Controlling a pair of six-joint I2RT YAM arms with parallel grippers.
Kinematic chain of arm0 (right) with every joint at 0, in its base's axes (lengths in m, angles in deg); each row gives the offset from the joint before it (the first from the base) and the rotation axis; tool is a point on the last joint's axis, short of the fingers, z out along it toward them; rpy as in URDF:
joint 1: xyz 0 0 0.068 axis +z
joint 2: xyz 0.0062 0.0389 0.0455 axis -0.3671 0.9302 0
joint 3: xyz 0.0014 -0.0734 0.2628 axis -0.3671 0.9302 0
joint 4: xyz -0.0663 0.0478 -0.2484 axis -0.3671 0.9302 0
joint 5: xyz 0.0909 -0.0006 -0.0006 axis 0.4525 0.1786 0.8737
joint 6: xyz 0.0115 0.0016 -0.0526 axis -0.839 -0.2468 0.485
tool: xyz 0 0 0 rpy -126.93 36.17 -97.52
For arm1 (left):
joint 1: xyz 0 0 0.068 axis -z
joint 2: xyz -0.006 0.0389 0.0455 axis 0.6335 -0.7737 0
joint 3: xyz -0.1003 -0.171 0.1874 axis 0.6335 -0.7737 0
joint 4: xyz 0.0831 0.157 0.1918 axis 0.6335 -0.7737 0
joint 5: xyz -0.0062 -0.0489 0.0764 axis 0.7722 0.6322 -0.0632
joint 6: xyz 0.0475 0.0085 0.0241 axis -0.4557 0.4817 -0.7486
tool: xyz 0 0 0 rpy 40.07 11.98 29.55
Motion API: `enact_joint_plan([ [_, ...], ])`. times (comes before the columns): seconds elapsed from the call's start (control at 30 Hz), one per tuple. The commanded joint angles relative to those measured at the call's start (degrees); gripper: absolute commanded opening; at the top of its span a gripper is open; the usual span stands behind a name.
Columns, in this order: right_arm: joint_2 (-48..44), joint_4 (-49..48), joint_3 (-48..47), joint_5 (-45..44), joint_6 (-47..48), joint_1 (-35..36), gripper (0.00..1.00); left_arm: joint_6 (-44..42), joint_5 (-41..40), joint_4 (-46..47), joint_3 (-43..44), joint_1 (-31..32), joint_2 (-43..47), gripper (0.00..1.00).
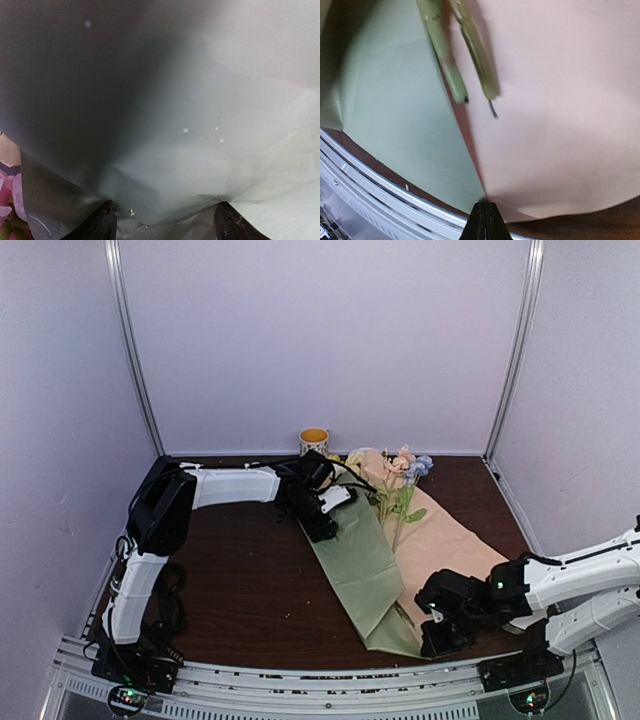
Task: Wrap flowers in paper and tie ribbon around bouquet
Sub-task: Press the fold line on the 2/3-folded wrapping paper.
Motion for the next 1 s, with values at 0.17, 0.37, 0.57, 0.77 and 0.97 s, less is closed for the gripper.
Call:
enact_joint_plan([
  [0.17,-2.27,2.18,-12.76,-0.89,10.77,1.92,0.03,-0.57,-1.21,-0.46,0.65,-0.32,-1.68,0.71],
  [0.37,11.82,-3.10,-20.55,0.92,17.26,4.47,0.03,-0.65,-1.15,-0.53,0.65,-0.31,-1.64,0.71],
  [0.57,19.50,-0.88,-22.86,-0.74,19.31,4.47,0.00,-0.65,-1.10,-0.64,0.66,-0.41,-1.70,0.71],
  [0.77,21.82,-0.61,-19.81,-2.88,16.79,4.47,0.00,-0.71,-1.12,-0.78,0.66,-0.50,-1.68,0.71],
  [0.97,20.38,-1.84,-14.17,-2.42,12.73,4.47,0.00,-0.83,-0.80,-1.10,0.76,-0.67,-1.74,0.71],
])
